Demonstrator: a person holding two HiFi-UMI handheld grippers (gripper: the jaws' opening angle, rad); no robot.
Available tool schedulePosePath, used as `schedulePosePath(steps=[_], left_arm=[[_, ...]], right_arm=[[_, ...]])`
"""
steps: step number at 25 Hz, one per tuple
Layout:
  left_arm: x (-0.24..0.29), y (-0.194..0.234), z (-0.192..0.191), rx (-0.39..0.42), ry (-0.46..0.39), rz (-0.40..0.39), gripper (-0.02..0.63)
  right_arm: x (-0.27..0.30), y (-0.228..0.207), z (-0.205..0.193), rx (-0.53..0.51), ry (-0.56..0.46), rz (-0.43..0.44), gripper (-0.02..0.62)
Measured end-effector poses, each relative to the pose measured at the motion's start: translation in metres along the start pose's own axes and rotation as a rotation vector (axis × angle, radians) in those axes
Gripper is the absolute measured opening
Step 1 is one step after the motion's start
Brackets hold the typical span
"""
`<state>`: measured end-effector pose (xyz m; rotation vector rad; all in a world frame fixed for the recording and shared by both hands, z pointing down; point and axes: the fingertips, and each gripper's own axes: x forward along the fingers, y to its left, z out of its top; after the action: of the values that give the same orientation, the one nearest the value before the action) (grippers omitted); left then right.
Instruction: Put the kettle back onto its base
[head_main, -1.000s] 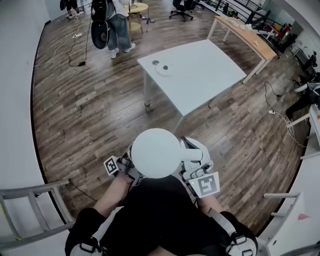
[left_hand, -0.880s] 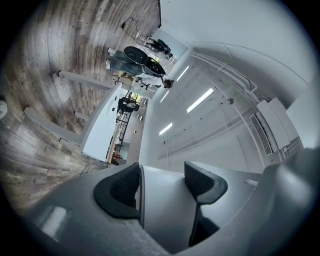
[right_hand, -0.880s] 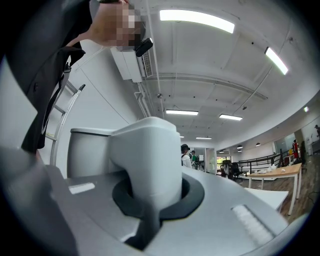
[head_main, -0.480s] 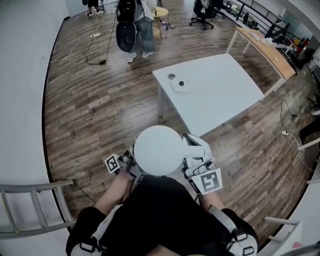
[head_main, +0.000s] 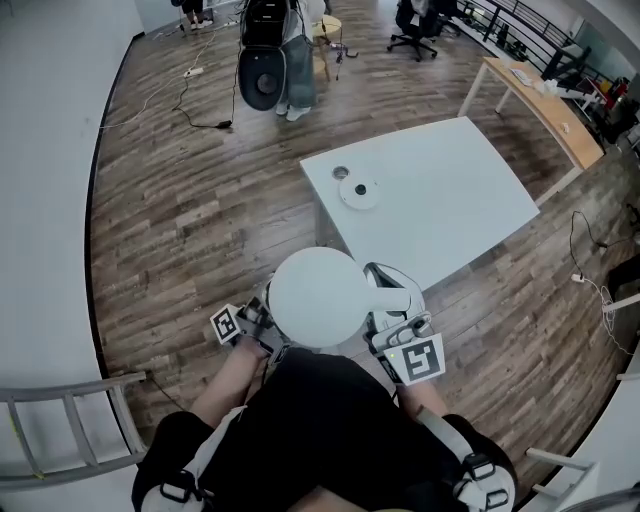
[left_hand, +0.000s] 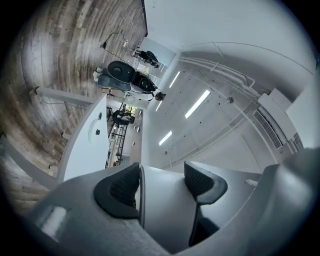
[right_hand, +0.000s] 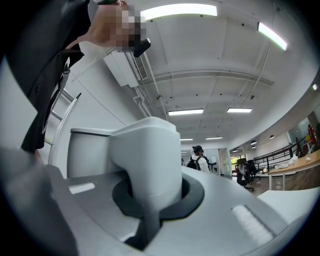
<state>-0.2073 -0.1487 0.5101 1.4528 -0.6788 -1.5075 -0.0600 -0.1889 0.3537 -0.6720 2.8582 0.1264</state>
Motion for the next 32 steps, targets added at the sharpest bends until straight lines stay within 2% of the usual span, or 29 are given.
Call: schedulePosePath(steps=[9,17,32], left_arm=[[0.055,0.035,-0.002,-0.015,0.019,0.009,0.282],[0.079,0.055,0.006,-0.040,0.049,0.034,0.281],[0.174,0.110,0.070,-0.134,0.201,0.072,0.281]], right_arm=[[0.012,-0.060,-0.007,-0.008,0.008,-0.023,0.003],[0.021,-0.086,-0.020,0.001,0.019,-0.065,0.003],[0.089,-0.156,-0.052,-0.061,0.031,-0.248,0.003]])
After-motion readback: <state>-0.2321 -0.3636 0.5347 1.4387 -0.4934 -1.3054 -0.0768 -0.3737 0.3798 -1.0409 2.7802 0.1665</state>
